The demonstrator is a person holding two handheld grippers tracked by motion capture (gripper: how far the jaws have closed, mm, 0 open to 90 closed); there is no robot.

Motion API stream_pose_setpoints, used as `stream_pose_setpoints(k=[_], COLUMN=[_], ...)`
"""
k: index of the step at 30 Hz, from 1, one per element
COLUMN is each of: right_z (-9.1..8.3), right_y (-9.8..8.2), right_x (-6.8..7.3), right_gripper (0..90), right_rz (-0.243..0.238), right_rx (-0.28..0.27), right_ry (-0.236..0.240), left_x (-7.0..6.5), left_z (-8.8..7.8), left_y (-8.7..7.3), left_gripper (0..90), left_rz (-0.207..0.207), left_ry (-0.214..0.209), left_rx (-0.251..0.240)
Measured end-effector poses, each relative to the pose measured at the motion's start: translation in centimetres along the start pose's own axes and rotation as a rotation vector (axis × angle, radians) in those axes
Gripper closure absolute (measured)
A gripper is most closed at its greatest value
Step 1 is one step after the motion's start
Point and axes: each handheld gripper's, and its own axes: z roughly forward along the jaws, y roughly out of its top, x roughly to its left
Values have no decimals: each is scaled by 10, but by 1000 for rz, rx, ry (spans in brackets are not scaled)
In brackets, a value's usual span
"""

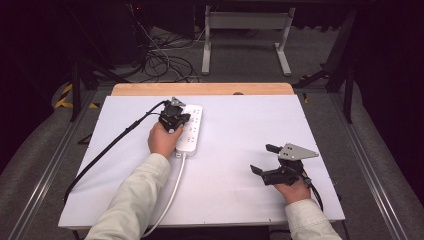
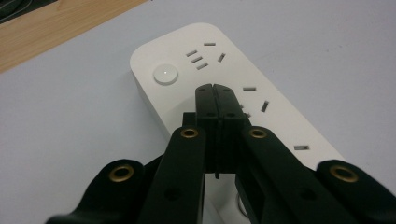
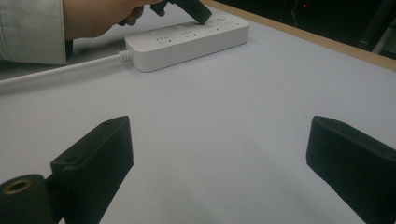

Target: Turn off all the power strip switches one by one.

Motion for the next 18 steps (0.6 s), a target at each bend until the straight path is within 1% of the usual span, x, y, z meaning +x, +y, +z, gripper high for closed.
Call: stream_pose_setpoints(k=[3,7,11,12,18], right_z=[-1,0,0,-1,0], right_y=[0,0,0,0,-1], right_x=[0,0,1,1,0], right_gripper=[81,81,81,81,81], right_rz=[-2,-1,0,1,0], right_rx=[-1,2,0,1,2], right_ry=[-2,3,1,0,6], left_x=[0,-1,-2,-2,0], left_z=[0,-1,-1,-2,-1], left_y=[0,0,0,0,1], left_gripper=[900,900,900,900,900], left_rz=[-4,-2,6,0,-12], left_ry=[-1,7,20,37,24], left_rx=[4,5,4,10,8])
